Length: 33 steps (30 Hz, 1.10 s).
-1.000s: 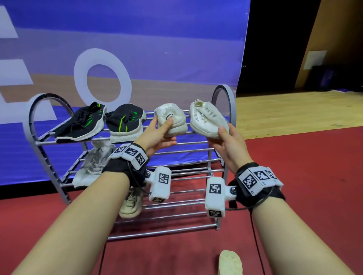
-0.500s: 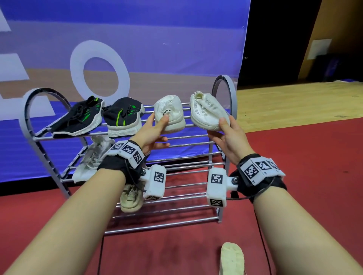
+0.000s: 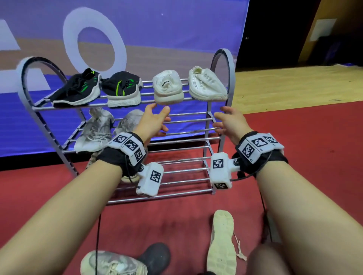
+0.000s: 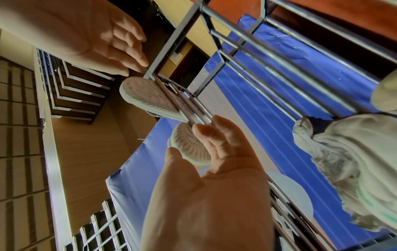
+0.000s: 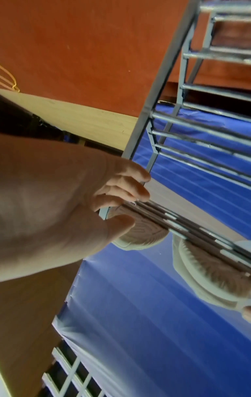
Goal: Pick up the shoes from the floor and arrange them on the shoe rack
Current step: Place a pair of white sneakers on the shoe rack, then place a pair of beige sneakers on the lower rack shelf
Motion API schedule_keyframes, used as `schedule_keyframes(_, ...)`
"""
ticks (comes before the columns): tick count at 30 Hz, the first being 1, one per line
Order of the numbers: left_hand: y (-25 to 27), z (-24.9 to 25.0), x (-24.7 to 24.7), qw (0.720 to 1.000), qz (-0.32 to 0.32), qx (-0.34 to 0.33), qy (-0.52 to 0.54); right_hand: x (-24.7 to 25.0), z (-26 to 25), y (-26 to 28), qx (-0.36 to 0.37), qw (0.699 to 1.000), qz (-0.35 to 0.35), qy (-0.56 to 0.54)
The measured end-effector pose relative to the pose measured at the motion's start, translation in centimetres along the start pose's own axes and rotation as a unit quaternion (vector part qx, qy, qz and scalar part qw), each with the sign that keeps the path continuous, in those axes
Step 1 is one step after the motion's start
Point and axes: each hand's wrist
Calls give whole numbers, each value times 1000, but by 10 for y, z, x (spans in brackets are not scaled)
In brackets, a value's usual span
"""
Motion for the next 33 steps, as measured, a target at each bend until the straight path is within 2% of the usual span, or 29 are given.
schedule_keyframes(2,9,-8,0,1000,-22,7,-20,1,11,3,27,994,-10,105)
schedule_keyframes(4,18,-17,-3,997,-56,13,-42,5,21,9,104,964,-36,242)
schedule_keyframes(7,26,-34,-13,993,-98,12,-65,15,26,24,215,868,-115,432)
schedule_keyframes(10,37,-54,-26,988,-126,13,-89,35,25,36,256,792,-162,530)
schedule_keyframes(13,56,-82,-39,979,-174,26,-101,61,35,39,243,756,-157,587)
schedule_keyframes(16,73,-114,-45,968,-216,19,-128,86,54,40,184,732,-158,636)
schedule_keyframes(19,83,-144,-46,958,-249,42,-138,97,73,35,131,705,-158,679)
schedule_keyframes(22,87,-169,-38,951,-260,66,-154,87,93,26,105,716,-133,677)
schedule_keyframes(26,86,-211,-16,937,-272,102,-191,63,160,25,46,759,-116,639)
schedule_keyframes(30,86,-269,12,904,-289,135,-284,55,250,42,-91,795,-94,592)
schedule_keyframes(33,91,-312,29,869,-308,146,-357,60,295,47,-188,816,-44,544)
Point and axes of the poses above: each hand's wrist, its own y-axis away from the middle knuckle, its own x-axis out of the back of the hand, z = x × y, and after that the axes turned 13 degrees about z, right-handed
